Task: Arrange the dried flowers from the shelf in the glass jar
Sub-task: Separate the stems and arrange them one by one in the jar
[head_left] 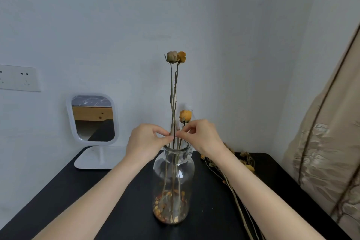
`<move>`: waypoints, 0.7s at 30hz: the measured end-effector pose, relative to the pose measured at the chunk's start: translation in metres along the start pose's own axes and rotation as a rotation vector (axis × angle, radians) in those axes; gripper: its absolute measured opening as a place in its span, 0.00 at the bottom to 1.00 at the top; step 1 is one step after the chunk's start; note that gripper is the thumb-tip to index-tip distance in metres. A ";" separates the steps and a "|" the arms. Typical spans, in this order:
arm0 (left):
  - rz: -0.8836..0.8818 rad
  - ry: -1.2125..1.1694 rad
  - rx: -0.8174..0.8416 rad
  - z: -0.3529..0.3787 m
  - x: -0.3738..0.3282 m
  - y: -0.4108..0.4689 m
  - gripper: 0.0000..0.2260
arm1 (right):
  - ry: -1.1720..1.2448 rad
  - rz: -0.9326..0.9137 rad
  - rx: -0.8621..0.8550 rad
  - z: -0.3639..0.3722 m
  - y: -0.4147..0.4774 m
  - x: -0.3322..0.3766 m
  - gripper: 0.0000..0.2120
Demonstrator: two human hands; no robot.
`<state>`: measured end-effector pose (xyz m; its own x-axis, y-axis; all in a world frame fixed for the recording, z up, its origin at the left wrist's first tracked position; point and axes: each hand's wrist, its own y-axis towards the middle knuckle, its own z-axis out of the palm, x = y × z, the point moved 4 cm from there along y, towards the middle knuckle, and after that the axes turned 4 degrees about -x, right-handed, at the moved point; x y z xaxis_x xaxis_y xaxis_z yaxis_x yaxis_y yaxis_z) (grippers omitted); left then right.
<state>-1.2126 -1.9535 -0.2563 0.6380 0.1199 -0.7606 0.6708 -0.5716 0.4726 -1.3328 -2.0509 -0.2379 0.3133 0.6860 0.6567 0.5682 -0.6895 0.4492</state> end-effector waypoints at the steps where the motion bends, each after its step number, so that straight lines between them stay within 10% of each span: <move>1: 0.003 0.007 -0.013 -0.001 -0.001 -0.001 0.05 | 0.020 0.005 -0.017 -0.002 0.000 0.000 0.09; 8: 0.106 -0.053 -0.078 -0.002 -0.017 -0.045 0.07 | 0.085 0.019 -0.048 -0.017 -0.011 -0.013 0.09; 21: -0.023 0.113 0.577 0.174 -0.019 -0.137 0.09 | -0.194 0.510 0.008 -0.084 -0.101 -0.191 0.04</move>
<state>-1.3825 -2.0190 -0.3844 0.6832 0.2049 -0.7009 0.3905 -0.9136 0.1135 -1.5136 -2.1314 -0.3580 0.6846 0.2960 0.6661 0.3130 -0.9447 0.0980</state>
